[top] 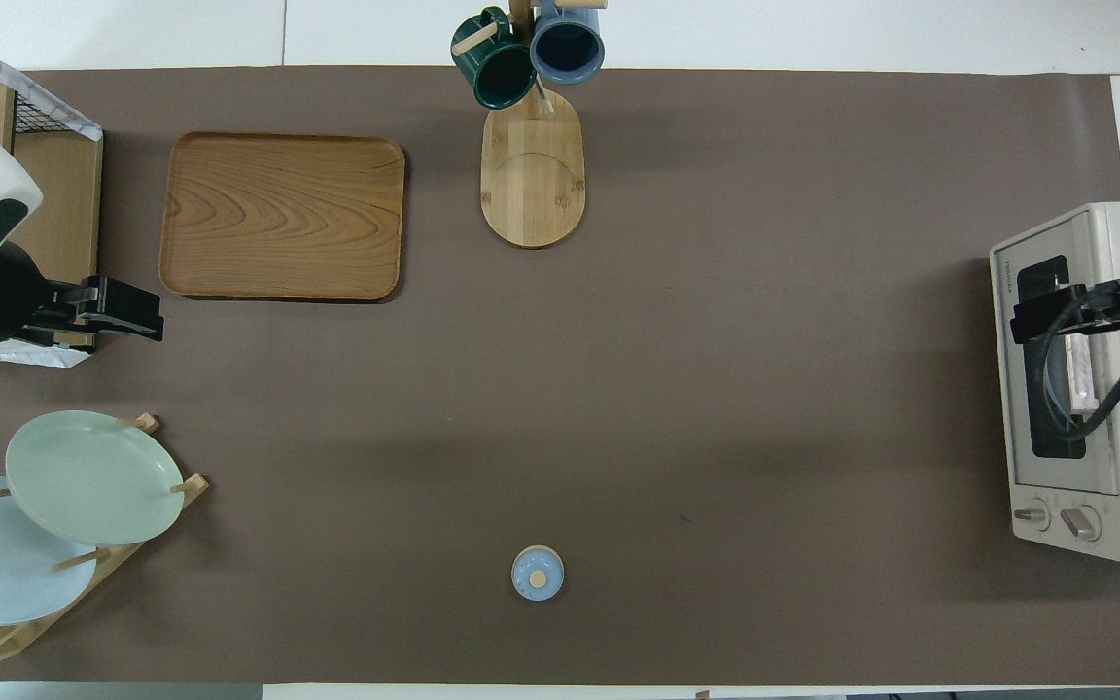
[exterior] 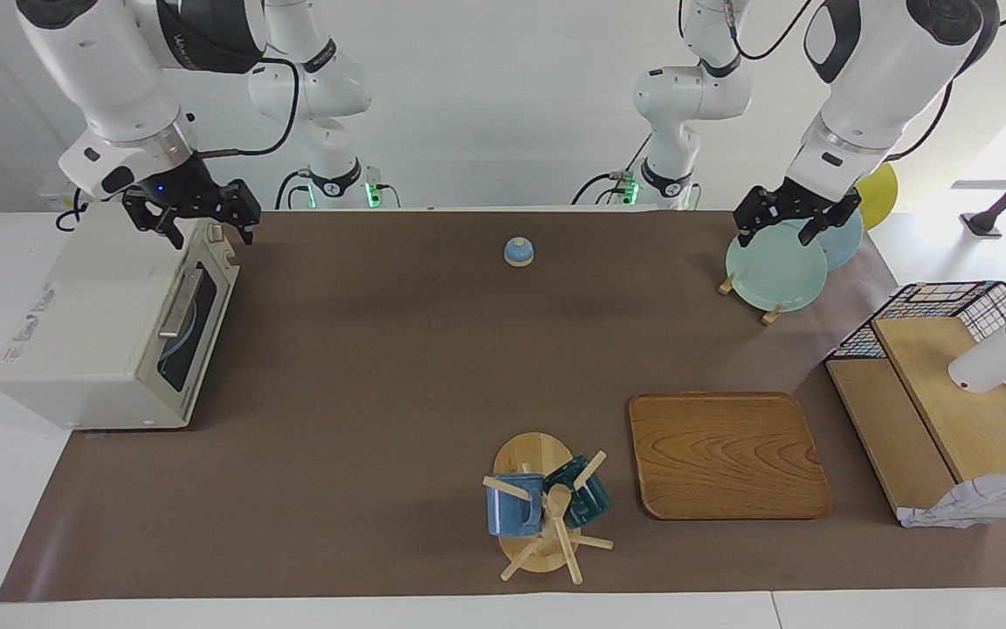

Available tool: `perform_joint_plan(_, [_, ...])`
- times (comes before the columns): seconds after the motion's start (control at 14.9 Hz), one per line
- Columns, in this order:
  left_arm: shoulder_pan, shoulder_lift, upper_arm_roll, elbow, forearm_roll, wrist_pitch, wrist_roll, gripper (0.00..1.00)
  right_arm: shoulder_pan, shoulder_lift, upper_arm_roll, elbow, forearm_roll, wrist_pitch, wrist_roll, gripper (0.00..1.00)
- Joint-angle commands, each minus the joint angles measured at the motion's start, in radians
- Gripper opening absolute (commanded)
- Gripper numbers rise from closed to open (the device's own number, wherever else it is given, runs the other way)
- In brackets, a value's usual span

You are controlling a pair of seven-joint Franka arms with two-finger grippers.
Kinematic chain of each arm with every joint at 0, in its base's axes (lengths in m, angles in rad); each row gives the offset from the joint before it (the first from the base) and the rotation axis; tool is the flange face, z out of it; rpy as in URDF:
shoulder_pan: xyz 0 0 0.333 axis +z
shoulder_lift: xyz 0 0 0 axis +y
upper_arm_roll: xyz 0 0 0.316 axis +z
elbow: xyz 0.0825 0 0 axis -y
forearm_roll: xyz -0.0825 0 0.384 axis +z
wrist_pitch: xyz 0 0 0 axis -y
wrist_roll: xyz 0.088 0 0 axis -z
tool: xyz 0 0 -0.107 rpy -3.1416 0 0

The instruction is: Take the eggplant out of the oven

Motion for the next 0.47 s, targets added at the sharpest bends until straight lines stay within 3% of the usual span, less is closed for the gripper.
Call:
perform_joint_plan(0.0, [0.011,-0.014,-0.005,-0.007,0.007,0.006,-0.001,1.00,-0.003,-0.008,0.002,-0.004,0.011,-0.007,0.001,1.00])
perform_joint_plan(0.4, [0.011,-0.014,-0.005,-0.007,0.007,0.006,-0.001,1.00,-0.003,-0.008,0.002,-0.003,0.011,-0.009,0.006,1.00])
